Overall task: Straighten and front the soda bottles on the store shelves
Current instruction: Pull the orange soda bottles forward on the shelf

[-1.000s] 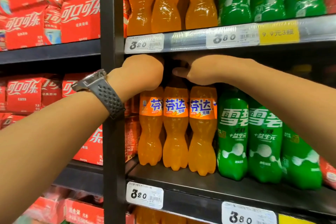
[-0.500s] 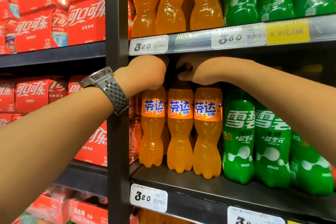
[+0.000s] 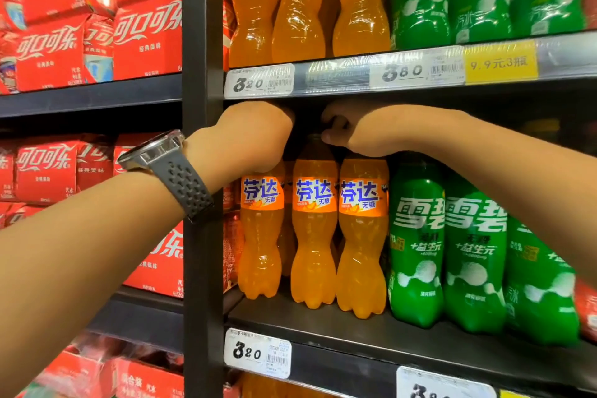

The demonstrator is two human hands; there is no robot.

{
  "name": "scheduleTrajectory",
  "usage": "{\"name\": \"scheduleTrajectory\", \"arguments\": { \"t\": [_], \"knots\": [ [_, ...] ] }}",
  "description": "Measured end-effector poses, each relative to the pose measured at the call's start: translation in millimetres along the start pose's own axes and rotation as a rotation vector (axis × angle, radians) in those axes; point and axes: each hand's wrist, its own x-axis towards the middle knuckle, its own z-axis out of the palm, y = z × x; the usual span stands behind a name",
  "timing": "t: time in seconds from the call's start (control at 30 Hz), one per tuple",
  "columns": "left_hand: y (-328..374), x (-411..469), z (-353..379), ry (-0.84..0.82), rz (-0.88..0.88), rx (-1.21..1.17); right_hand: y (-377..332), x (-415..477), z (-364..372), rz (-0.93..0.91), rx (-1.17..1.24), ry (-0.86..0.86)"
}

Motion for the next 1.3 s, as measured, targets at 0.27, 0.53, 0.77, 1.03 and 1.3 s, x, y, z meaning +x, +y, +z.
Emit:
{"name": "scheduleTrajectory", "arguments": {
  "t": [0.27, 0.53, 0.77, 1.03, 1.3],
  "knots": [
    [2.3, -9.1, -2.2, 0.027, 0.013, 0.036, 6.8, -32.9, -2.1, -0.058, -0.045, 0.112],
    [5.3, -13.1, -6.7, 0.010, 0.024, -0.002, 11.7, -43.6, -3.4, -0.076, -0.043, 0.169],
    [5.1, -20.6, -13.6, 0.006, 0.016, -0.014, 3.6, -49.6, -7.3, -0.077, -0.105, 0.213],
    [-2.6, -31.3, -48.3, -0.045, 0.112, -0.262, -12.4, -64.5, -22.6, -0.151, -0.121, 0.222],
    [-31.0, -47.9, -105.0, 0.197, 0.147, -0.709, -37.0, -92.7, -63.7, -0.228, 0.102, 0.283]
  ]
}}
